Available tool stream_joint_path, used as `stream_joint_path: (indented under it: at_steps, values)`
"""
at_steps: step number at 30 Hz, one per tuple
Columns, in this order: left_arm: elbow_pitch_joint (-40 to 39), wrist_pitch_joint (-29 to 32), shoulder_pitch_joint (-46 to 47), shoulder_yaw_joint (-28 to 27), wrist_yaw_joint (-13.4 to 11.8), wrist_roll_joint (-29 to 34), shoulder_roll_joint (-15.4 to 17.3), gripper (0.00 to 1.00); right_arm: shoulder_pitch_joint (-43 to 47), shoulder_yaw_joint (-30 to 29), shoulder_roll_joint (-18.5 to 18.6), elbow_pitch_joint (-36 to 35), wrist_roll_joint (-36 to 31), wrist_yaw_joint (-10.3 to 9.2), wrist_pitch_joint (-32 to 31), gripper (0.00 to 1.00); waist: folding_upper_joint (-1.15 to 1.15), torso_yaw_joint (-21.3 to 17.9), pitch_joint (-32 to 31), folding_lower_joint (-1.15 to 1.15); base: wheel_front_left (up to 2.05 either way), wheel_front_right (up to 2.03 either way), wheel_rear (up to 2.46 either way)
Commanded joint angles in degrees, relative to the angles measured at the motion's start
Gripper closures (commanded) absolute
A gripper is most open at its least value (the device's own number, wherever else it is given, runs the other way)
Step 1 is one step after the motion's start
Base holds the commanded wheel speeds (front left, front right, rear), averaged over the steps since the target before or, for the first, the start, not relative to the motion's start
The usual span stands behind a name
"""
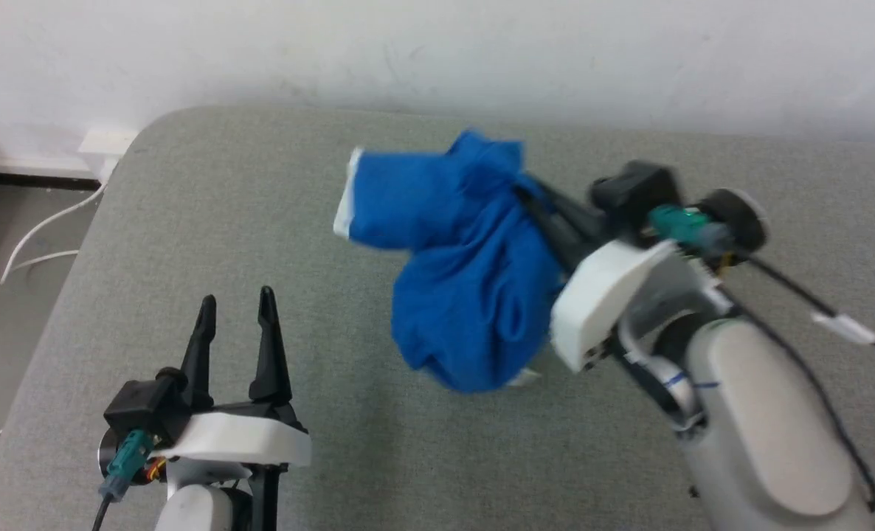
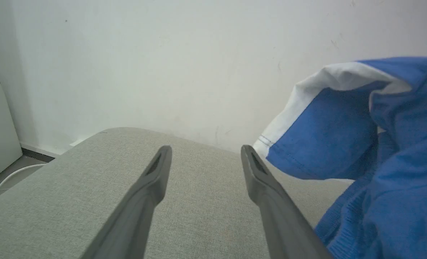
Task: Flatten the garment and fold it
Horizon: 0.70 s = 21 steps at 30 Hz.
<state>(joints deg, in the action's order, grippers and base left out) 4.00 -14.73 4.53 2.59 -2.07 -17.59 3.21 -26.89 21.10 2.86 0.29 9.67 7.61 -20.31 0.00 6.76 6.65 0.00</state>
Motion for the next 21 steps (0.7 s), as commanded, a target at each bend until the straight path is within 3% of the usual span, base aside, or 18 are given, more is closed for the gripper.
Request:
stream_joint_path:
  at_steps: [1,12,13,14,21]
  values:
    - [0.2,-0.27,-0.19,-0.2,0.35,0.37,-0.2,0.0,0.56,-1.56,0.12,-0.17,0.02,-0.12,0.32,1.0,0.0,-0.28,-0.33,0.0,0.0,0.0,0.0]
    - [1.52,-0.27,-0.22,0.73,1.73,1.07,-0.29,0.0,15.31,-27.15,0.03,8.56,-4.75,-0.12,-0.06,0.97,0.0,-0.92,-0.59,0.0,0.0,0.0,0.0]
    - [1.56,-0.27,-0.2,0.73,1.77,1.12,-0.3,0.0,16.17,-29.11,0.03,9.17,-4.94,-0.12,0.34,0.56,0.0,-1.03,-0.58,0.0,0.0,0.0,0.0]
    - [1.6,-0.27,-0.19,0.77,1.84,1.16,-0.3,0.0,16.84,-31.0,0.03,9.52,-5.09,-0.12,1.01,0.0,0.0,-1.16,-0.52,0.0,0.0,0.0,0.0]
    - [2.06,-0.27,-0.16,1.54,2.29,1.57,-0.32,0.0,19.41,-40.06,0.02,9.48,-5.41,-0.12,7.34,0.0,0.0,-2.14,-0.62,0.0,0.0,0.0,0.0]
